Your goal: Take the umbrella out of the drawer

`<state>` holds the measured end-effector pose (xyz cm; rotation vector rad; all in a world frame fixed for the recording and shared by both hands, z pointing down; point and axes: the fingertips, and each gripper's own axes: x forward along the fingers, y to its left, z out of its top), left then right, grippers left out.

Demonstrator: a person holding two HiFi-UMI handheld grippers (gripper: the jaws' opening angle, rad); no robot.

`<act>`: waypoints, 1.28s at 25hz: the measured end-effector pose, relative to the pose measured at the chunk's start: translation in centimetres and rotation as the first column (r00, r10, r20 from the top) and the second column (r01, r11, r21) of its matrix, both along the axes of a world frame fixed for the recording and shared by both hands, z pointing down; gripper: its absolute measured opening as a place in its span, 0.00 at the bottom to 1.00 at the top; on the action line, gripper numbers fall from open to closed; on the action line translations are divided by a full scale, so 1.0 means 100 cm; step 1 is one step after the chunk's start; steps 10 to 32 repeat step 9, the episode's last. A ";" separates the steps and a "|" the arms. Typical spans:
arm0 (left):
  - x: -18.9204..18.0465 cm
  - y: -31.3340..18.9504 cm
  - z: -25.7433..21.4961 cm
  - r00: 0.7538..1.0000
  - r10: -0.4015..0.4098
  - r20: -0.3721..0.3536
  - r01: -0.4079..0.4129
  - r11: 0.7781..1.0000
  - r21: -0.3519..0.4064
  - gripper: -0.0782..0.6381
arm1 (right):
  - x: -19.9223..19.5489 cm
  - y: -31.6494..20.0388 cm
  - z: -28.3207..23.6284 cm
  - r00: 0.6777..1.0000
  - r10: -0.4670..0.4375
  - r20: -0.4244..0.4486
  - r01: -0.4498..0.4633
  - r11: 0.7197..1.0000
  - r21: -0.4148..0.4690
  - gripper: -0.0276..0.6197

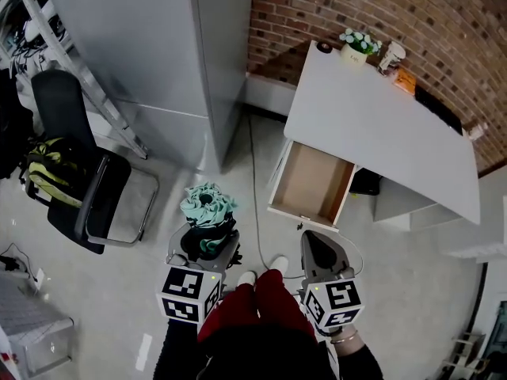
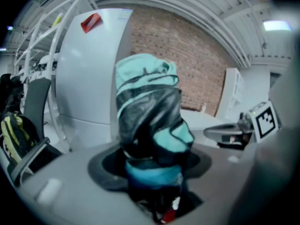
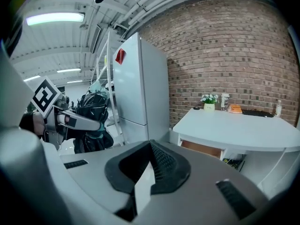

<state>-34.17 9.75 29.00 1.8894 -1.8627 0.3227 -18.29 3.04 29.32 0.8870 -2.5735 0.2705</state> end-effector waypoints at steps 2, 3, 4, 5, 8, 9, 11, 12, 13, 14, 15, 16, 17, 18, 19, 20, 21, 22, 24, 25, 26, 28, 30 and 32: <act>-0.001 0.000 0.000 1.000 0.003 0.001 -0.003 1.000 -0.002 0.51 | -0.001 0.001 -0.004 1.000 -0.003 -0.001 0.003 1.000 0.005 0.04; -0.002 0.001 0.000 1.000 0.004 0.001 -0.004 1.000 -0.002 0.51 | -0.002 0.002 -0.005 1.000 -0.005 -0.002 0.005 1.000 0.008 0.04; -0.003 0.002 0.001 1.000 0.004 0.002 -0.004 1.000 -0.002 0.51 | -0.003 0.003 -0.006 1.000 -0.007 -0.002 0.007 1.000 0.011 0.04; -0.004 0.003 0.001 1.000 0.003 0.004 -0.003 1.000 -0.001 0.51 | -0.004 0.003 -0.007 1.000 -0.009 0.000 0.009 1.000 0.014 0.04; -0.008 0.005 0.001 1.000 -0.001 0.005 0.001 1.000 0.002 0.51 | -0.007 0.003 -0.010 1.000 -0.014 0.005 0.014 1.000 0.027 0.04; -0.009 0.005 0.001 1.000 -0.002 0.005 0.002 1.000 0.004 0.51 | -0.008 0.003 -0.012 1.000 -0.016 0.006 0.016 0.999 0.031 0.04; -0.009 0.005 0.001 1.000 -0.002 0.005 0.002 1.000 0.004 0.51 | -0.008 0.003 -0.012 1.000 -0.016 0.006 0.016 0.999 0.031 0.04; -0.009 0.005 0.001 1.000 -0.002 0.005 0.002 1.000 0.004 0.51 | -0.008 0.003 -0.012 1.000 -0.016 0.006 0.016 0.999 0.031 0.04; -0.009 0.005 0.001 1.000 -0.002 0.005 0.002 1.000 0.004 0.51 | -0.008 0.003 -0.012 1.000 -0.016 0.006 0.016 0.999 0.031 0.04; -0.009 0.005 0.001 1.000 -0.002 0.005 0.002 1.000 0.004 0.51 | -0.008 0.003 -0.012 1.000 -0.016 0.006 0.016 0.999 0.031 0.04; -0.009 0.005 0.001 1.000 -0.002 0.005 0.002 1.000 0.004 0.51 | -0.008 0.003 -0.012 1.000 -0.016 0.006 0.016 0.999 0.031 0.04; -0.009 0.005 0.001 1.000 -0.002 0.005 0.002 1.000 0.004 0.51 | -0.008 0.003 -0.012 1.000 -0.016 0.006 0.016 0.999 0.031 0.04; -0.009 0.005 0.001 1.000 -0.002 0.005 0.002 1.000 0.004 0.51 | -0.008 0.003 -0.012 1.000 -0.016 0.006 0.016 0.999 0.031 0.04; -0.009 0.005 0.001 1.000 -0.002 0.005 0.002 1.000 0.004 0.51 | -0.008 0.003 -0.012 1.000 -0.016 0.006 0.016 0.999 0.031 0.04; -0.009 0.005 0.001 1.000 -0.002 0.005 0.002 1.000 0.004 0.51 | -0.008 0.003 -0.012 1.000 -0.016 0.006 0.016 0.999 0.031 0.04; -0.009 0.005 0.001 1.000 -0.002 0.005 0.002 1.000 0.004 0.51 | -0.008 0.003 -0.012 1.000 -0.016 0.006 0.016 0.999 0.031 0.04; -0.009 0.005 0.001 1.000 -0.002 0.005 0.002 1.000 0.004 0.51 | -0.008 0.003 -0.012 1.000 -0.016 0.006 0.016 0.999 0.031 0.04; -0.009 0.005 0.001 1.000 -0.002 0.005 0.002 1.000 0.004 0.51 | -0.008 0.003 -0.012 1.000 -0.016 0.006 0.016 0.999 0.031 0.04; -0.009 0.005 0.001 1.000 -0.002 0.005 0.002 1.000 0.004 0.51 | -0.008 0.003 -0.012 1.000 -0.016 0.006 0.016 0.999 0.031 0.04; -0.009 0.005 0.001 1.000 -0.002 0.005 0.002 1.000 0.004 0.51 | -0.008 0.003 -0.012 1.000 -0.016 0.006 0.016 0.999 0.031 0.04; -0.009 0.005 0.001 1.000 -0.002 0.005 0.002 1.000 0.004 0.51 | -0.008 0.003 -0.012 1.000 -0.016 0.006 0.016 0.999 0.031 0.04; -0.009 0.005 0.001 1.000 -0.002 0.005 0.002 1.000 0.004 0.51 | -0.008 0.003 -0.012 1.000 -0.016 0.006 0.016 0.999 0.031 0.04; -0.009 0.005 0.001 1.000 -0.002 0.005 0.002 1.000 0.004 0.51 | -0.008 0.003 -0.012 1.000 -0.016 0.006 0.016 0.999 0.031 0.04; -0.009 0.005 0.001 1.000 -0.002 0.005 0.002 1.000 0.004 0.51 | -0.008 0.003 -0.012 1.000 -0.016 0.006 0.016 0.999 0.031 0.04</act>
